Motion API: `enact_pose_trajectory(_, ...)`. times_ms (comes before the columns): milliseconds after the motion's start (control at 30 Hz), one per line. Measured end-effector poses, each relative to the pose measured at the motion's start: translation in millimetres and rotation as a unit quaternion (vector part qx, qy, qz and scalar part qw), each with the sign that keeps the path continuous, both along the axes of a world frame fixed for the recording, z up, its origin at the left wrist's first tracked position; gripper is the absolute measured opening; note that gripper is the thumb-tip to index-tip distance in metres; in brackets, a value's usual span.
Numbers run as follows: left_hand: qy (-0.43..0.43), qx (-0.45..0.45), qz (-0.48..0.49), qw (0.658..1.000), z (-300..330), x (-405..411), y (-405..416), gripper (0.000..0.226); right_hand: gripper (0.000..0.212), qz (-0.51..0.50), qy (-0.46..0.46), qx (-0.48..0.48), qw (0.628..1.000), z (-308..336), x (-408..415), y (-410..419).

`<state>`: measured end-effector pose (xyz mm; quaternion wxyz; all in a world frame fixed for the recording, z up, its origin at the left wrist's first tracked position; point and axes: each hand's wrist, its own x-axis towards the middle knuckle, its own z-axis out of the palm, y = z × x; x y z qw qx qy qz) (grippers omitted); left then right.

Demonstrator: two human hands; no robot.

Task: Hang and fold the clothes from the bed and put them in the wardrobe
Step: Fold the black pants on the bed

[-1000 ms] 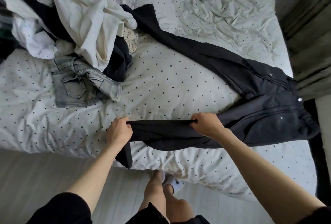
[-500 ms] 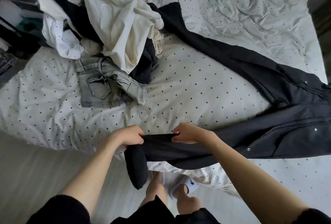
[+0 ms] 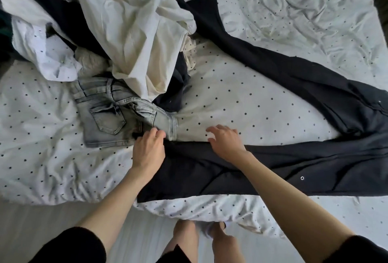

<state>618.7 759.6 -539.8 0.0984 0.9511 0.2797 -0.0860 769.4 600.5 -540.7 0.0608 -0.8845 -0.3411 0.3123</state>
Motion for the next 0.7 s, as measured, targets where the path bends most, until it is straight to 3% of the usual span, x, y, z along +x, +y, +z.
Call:
enact_pose_trajectory(100,-0.047,-0.056,-0.077,0.994,-0.5,8.4,-32.6,0.022,0.038,0.004,-0.048,0.028,0.998,-2.4,-0.8,-20.7)
enact_pose_trajectory(233,-0.081,-0.108,-0.153,0.979,0.7,39.1,-61.7,0.033,0.036,-0.039,-0.093,0.059,0.993,3.3,18.0,-53.5)
enact_pose_trajectory(533,-0.106,-0.050,-0.188,0.975,5.0,195.8,-78.4,0.053,0.042,-0.105,-0.247,0.112,0.957,22.1,150.5,-91.9)
enact_pose_trajectory(633,-0.114,-0.018,-0.195,0.974,5.6,245.3,-73.3,0.071,0.050,-0.085,-0.269,0.099,0.954,17.5,189.0,-79.4)
enact_pose_trajectory(700,-0.104,0.017,-0.218,0.970,6.8,278.0,-71.0,0.088,0.036,-0.081,-0.313,0.133,0.937,11.5,204.6,-73.1)
